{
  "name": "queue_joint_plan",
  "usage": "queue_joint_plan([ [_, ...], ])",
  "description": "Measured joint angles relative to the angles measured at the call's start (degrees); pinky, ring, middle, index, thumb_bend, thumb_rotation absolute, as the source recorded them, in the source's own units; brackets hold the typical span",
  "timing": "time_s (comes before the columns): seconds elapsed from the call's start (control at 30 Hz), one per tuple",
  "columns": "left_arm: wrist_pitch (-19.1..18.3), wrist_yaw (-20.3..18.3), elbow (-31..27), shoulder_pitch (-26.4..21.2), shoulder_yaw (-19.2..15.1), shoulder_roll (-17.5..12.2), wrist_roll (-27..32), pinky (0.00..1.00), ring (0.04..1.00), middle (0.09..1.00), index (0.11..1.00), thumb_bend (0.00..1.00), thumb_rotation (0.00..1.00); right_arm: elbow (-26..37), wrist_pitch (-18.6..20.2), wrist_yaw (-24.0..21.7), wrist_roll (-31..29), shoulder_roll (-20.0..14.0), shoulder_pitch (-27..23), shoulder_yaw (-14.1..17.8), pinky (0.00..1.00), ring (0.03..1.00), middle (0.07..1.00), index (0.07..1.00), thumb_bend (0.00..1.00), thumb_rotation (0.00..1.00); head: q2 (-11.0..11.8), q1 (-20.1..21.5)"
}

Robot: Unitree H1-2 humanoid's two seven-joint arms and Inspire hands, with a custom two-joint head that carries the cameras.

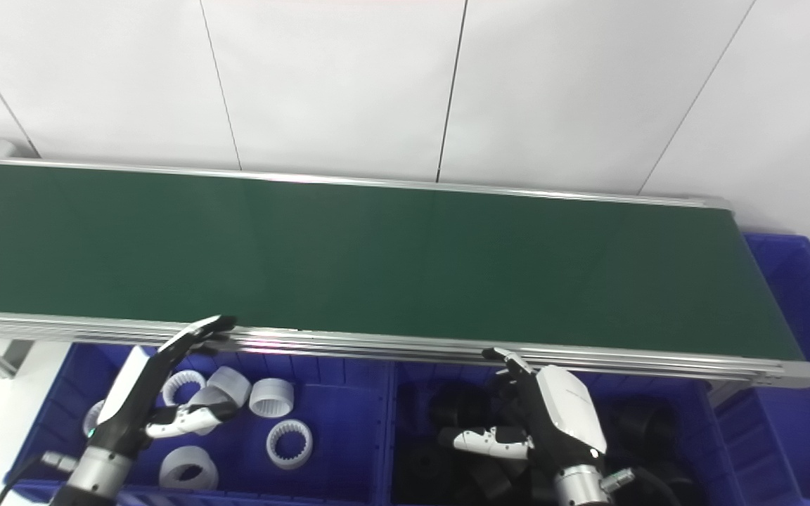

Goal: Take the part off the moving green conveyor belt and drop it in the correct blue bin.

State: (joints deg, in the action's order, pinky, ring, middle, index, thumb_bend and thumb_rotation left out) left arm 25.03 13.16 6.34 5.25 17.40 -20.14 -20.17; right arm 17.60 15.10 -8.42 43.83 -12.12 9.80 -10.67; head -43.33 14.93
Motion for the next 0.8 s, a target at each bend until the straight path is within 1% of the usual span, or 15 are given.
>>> queue_joint_plan([
  [0.1, -0.1, -3.2, -2.3, -0.6, -0.1, 1.1, -0.5, 0.75, 0.827, 0.852, 0.811, 0.89, 0.57, 0.0, 0.1, 0.0, 0.3, 0.1, 0.0, 0.0, 0.6, 0.657, 0.687, 0.835, 0.84, 0.46, -0.2, 0.7],
  [0.13, -0.6, -4.4, -2.8, -0.7, 0.0, 1.4, -0.5, 0.75, 0.827, 0.855, 0.815, 0.89, 0.59, 0.1, 0.3, 0.0, 0.5, 0.1, 0.0, -0.1, 0.62, 0.667, 0.69, 0.837, 0.84, 0.48, -0.2, 0.7],
  [0.17, -1.4, -6.0, -3.7, -0.6, 0.2, 1.5, -0.6, 0.75, 0.827, 0.857, 0.818, 0.9, 0.59, 0.5, 0.7, -0.2, 0.7, 0.2, 0.1, -0.2, 0.63, 0.672, 0.692, 0.838, 0.85, 0.5, -0.4, 1.2],
  [0.23, -3.7, -9.3, -5.7, -0.7, 0.2, 1.5, -0.8, 0.78, 0.841, 0.849, 0.818, 0.9, 0.58, 1.1, 1.1, -0.5, 0.9, 0.3, 0.1, -0.4, 0.64, 0.677, 0.692, 0.837, 0.86, 0.52, -0.5, 1.5],
  [0.3, -5.5, -11.6, -7.1, -0.9, 0.1, 1.5, -1.1, 0.78, 0.839, 0.832, 0.81, 0.9, 0.56, 1.2, 1.1, -0.6, 1.0, 0.3, 0.1, -0.6, 0.64, 0.673, 0.69, 0.835, 0.87, 0.53, -0.7, 1.8],
  [0.37, -7.1, -13.0, -8.4, -1.1, 0.0, 1.6, -3.0, 0.82, 0.842, 0.827, 0.806, 0.9, 0.56, 1.2, 1.2, -0.6, 1.0, 0.3, 0.2, -0.6, 0.64, 0.673, 0.689, 0.836, 0.87, 0.53, -1.1, 2.1],
  [0.5, -9.1, -14.8, -10.0, -1.2, -0.1, 2.1, -5.7, 0.89, 0.869, 0.834, 0.807, 0.9, 0.54, 2.0, 1.2, -0.6, 1.0, 0.3, 0.9, -0.6, 0.64, 0.672, 0.69, 0.844, 0.87, 0.53, -1.4, 2.4],
  [0.57, -10.3, -15.7, -10.0, -1.2, -0.1, 2.2, -7.1, 0.91, 0.884, 0.842, 0.81, 0.9, 0.53, 2.2, 1.2, -0.7, 1.2, 0.3, 1.0, -0.6, 0.64, 0.673, 0.693, 0.847, 0.87, 0.54, -1.6, 2.6],
  [0.63, -10.8, -16.4, -10.0, -1.2, -0.1, 2.2, -8.7, 0.92, 0.886, 0.843, 0.809, 0.89, 0.52, 2.4, 1.3, -0.8, 1.2, 0.3, 0.9, -0.6, 0.64, 0.672, 0.693, 0.847, 0.87, 0.53, -1.6, 2.7],
  [0.8, -11.9, -16.5, -10.0, -1.2, -0.5, 2.2, -10.9, 0.92, 0.898, 0.847, 0.809, 0.88, 0.52, 2.7, 1.5, -1.1, 1.9, 0.3, 0.9, -0.7, 0.62, 0.662, 0.692, 0.85, 0.87, 0.52, -1.4, 3.1],
])
